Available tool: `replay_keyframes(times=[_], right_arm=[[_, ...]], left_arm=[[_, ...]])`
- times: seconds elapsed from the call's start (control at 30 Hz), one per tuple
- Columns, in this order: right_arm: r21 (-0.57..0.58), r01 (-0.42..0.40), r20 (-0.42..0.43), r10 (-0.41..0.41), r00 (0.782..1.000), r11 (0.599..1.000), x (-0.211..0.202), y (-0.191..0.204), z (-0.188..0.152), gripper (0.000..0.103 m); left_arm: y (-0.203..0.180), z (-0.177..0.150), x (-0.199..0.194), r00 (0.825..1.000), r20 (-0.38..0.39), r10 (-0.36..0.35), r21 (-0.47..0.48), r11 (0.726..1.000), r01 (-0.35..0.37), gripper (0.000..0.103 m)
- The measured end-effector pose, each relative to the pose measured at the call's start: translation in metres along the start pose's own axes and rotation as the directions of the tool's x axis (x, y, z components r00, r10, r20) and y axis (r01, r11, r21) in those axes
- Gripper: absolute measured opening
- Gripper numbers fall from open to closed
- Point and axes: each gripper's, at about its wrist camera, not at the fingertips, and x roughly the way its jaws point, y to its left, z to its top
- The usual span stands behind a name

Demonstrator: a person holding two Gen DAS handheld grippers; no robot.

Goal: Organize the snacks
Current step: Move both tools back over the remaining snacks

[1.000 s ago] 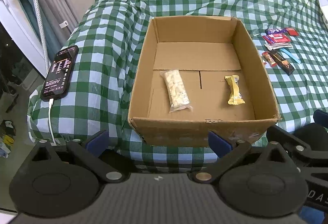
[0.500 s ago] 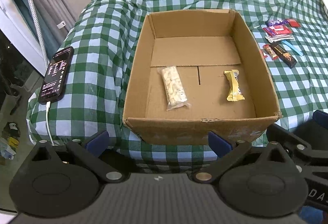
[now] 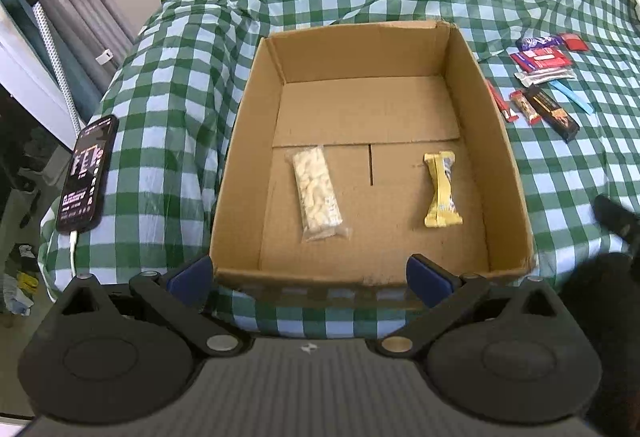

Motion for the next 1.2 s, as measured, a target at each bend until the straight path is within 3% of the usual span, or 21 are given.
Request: replay_keyframes(times=[0.2, 0.4, 0.57, 0.7, 0.8, 0.87, 0.93, 0.97, 1.0, 1.1, 1.2], right_arm=[[0.037, 0.121, 0.022, -0.122, 0.992, 0.992, 0.029, -0.065, 0.016, 0.098], [0.004, 0.200, 0.016, -0.200, 0.980, 0.980, 0.090, -0.124, 0.036, 0.098], [-0.051, 0.219, -0.035, -0.221, 0.975, 0.974, 0.171, -0.164, 0.052, 0.098], [-0.130, 0.190, -0.079, -0.201, 0.976, 0.973, 0.230, -0.177, 0.065, 0.098], [-0.276, 0.163, -0.062, -0.187, 0.980, 0.947, 0.265, -0.174, 0.071, 0.098], [-0.370, 0.125, -0.060, -0.158, 0.986, 0.921, 0.282, -0.171, 0.072, 0.093], [-0.396, 0.066, -0.076, -0.105, 0.992, 0.916, 0.288, -0.172, 0.072, 0.060], [-0.371, 0.022, -0.080, -0.055, 0.995, 0.929, 0.285, -0.175, 0.074, 0.047], [-0.355, 0.020, -0.078, -0.051, 0.996, 0.935, 0.283, -0.176, 0.074, 0.041], [-0.310, 0.122, -0.066, -0.149, 0.987, 0.943, 0.266, -0.189, 0.068, 0.041], [-0.134, 0.236, -0.065, -0.246, 0.967, 0.962, 0.235, -0.226, 0.062, 0.041]], left_arm=[[-0.023, 0.028, 0.012, 1.000, -0.023, 0.004, 0.011, 1.000, -0.004, 0.103], [-0.057, 0.062, 0.025, 1.000, -0.027, 0.001, 0.036, 0.999, 0.000, 0.103], [-0.089, 0.092, 0.035, 1.000, -0.017, -0.014, 0.065, 0.998, 0.015, 0.103], [-0.116, 0.115, 0.044, 1.000, -0.008, -0.019, 0.105, 0.994, 0.019, 0.103], [-0.135, 0.129, 0.051, 1.000, 0.003, -0.016, 0.136, 0.991, 0.015, 0.103], [-0.149, 0.140, 0.056, 1.000, 0.012, -0.021, 0.151, 0.988, 0.019, 0.103], [-0.163, 0.148, 0.060, 0.999, 0.025, -0.043, 0.162, 0.986, 0.038, 0.103], [-0.172, 0.153, 0.062, 0.998, 0.033, -0.060, 0.171, 0.984, 0.053, 0.103], [-0.182, 0.158, 0.064, 0.995, 0.044, -0.086, 0.180, 0.981, 0.077, 0.103], [-0.217, 0.170, 0.077, 0.985, 0.055, -0.165, 0.212, 0.966, 0.150, 0.103], [-0.252, 0.189, 0.103, 0.961, 0.018, -0.276, 0.221, 0.939, 0.265, 0.103]])
